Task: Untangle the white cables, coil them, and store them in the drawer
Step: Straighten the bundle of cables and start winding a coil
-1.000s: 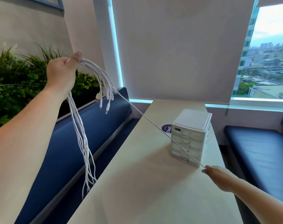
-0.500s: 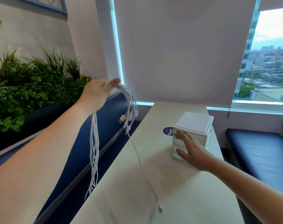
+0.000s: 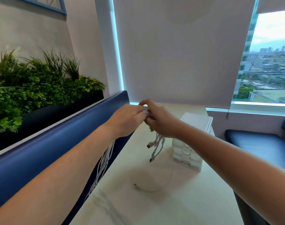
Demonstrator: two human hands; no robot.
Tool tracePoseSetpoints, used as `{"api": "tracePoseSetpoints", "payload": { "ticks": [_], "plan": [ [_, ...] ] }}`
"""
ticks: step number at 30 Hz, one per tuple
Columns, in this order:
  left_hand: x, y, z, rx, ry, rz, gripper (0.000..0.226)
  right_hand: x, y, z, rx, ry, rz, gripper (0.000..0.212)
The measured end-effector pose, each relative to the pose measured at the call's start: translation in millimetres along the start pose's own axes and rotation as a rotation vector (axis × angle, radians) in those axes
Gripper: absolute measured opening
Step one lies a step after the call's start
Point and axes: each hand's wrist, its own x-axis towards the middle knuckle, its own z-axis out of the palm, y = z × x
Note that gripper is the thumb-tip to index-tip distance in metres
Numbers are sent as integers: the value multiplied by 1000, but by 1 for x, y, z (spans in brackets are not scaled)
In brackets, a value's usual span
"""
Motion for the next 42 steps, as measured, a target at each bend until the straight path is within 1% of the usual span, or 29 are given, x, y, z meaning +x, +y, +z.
{"api": "tracePoseSetpoints", "payload": {
  "ticks": [1,2,3,4,7,10,12,14,16,18,20,24,27,30,33,34,36,38,40,42],
  "plan": [
    [-1,-1,0,-2,-13,5,31,-1,0,-1,-18,-28,-5,32],
    [-1,-4,1,-9,-18,10,33,-2,0,-3,-55,-44,-12,25],
    [-1,-7,3,-19,-19,15,36,-3,0,-5,-94,-50,-12,21],
    [-1,-8,5,-35,-13,23,35,-4,-1,-8,-126,-45,-11,18],
    [-2,-5,12,-57,-6,72,22,-7,-3,-13,-188,-18,-37,20],
    [-1,-15,19,-83,6,54,15,-9,-3,-17,-201,-3,-50,21],
    [-5,-27,22,-94,8,14,17,-9,2,-23,-196,35,-32,22],
    [-13,-40,27,-126,1,-42,24,-9,8,-28,-200,77,-7,24],
    [-22,-52,33,-155,-11,-77,29,-12,14,-29,-188,68,16,24],
    [-32,-69,39,-163,-20,-129,36,-16,21,-32,-136,89,57,24],
    [-48,-95,41,-130,-10,-186,42,-20,31,-42,-91,149,115,24],
    [-73,-137,37,-70,28,-258,42,-34,60,-55,-111,184,243,24],
    [-72,-147,33,-15,14,-254,44,-43,79,-48,-32,176,300,23],
    [-69,-151,29,34,-5,-281,45,-47,91,-49,33,246,344,23],
    [-71,-154,28,86,-32,-310,44,-51,100,-49,58,268,375,22],
    [-74,-159,27,90,-45,-334,44,-53,105,-51,83,296,393,22],
    [-88,-175,21,113,-68,-409,44,-58,117,-61,151,403,447,24],
    [-106,-192,13,182,-61,-483,42,-66,131,-73,172,490,515,26],
    [-117,-199,3,239,-23,-513,42,-77,143,-76,118,436,570,22],
    [-112,-192,-5,278,36,-508,43,-87,155,-68,133,384,619,18]
  ]
}}
